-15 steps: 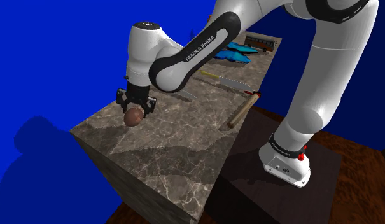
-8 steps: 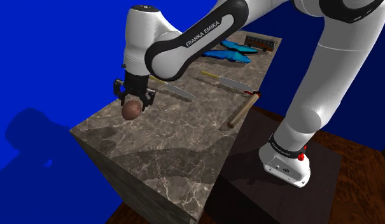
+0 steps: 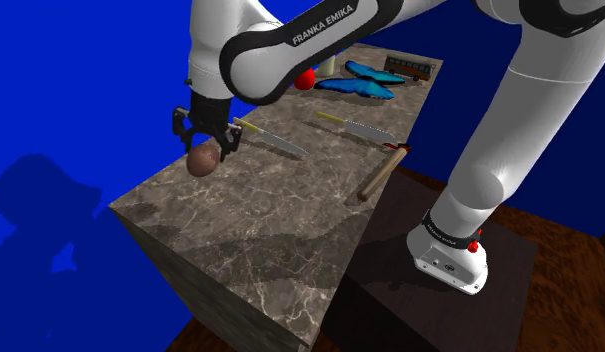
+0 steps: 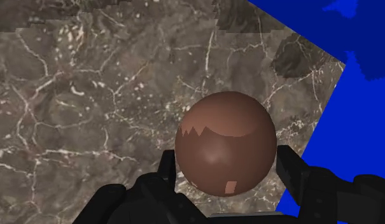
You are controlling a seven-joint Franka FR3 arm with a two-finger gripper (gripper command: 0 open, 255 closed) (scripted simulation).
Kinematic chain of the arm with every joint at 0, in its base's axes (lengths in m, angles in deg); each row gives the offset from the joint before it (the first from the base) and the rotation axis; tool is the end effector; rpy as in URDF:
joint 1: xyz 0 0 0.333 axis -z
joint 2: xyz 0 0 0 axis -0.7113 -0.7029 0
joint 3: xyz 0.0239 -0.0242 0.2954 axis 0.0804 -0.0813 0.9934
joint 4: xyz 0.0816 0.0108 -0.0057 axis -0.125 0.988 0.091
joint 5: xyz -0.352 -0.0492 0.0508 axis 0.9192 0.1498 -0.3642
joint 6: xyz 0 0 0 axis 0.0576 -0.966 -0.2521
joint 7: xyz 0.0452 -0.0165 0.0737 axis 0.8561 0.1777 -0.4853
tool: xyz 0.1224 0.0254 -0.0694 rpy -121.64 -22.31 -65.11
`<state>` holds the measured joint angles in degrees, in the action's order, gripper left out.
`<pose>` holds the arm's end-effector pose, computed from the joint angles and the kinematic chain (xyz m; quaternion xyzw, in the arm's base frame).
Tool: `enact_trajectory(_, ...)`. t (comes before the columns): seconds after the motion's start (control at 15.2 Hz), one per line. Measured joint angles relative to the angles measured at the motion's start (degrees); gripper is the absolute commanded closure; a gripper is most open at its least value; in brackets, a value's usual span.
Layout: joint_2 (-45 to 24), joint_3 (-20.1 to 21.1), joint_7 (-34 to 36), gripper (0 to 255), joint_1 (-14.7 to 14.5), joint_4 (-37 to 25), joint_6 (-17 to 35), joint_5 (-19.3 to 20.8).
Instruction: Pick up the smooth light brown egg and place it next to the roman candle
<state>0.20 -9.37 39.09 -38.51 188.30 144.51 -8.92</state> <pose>0.4656 0.3351 0.4039 -0.8965 0.4192 -0.0409 0.1374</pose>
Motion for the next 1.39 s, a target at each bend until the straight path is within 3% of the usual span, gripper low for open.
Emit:
enact_trajectory(0.26, 1.19, 0.21, -0.51, 255, 0.20, -1.70, -2.57, -1.10)
enact_trajectory(0.59, 10.23, -1.81, -10.86, 255, 3.49, 5.72, -2.59, -11.17)
enact_trajectory(0.86, 18.20, -5.98, -19.94, 255, 3.83, 12.60, -3.49, -19.04)
enact_trajectory(1.39, 28.88, -16.70, -35.49, 255, 4.30, 22.80, -6.77, -25.95)
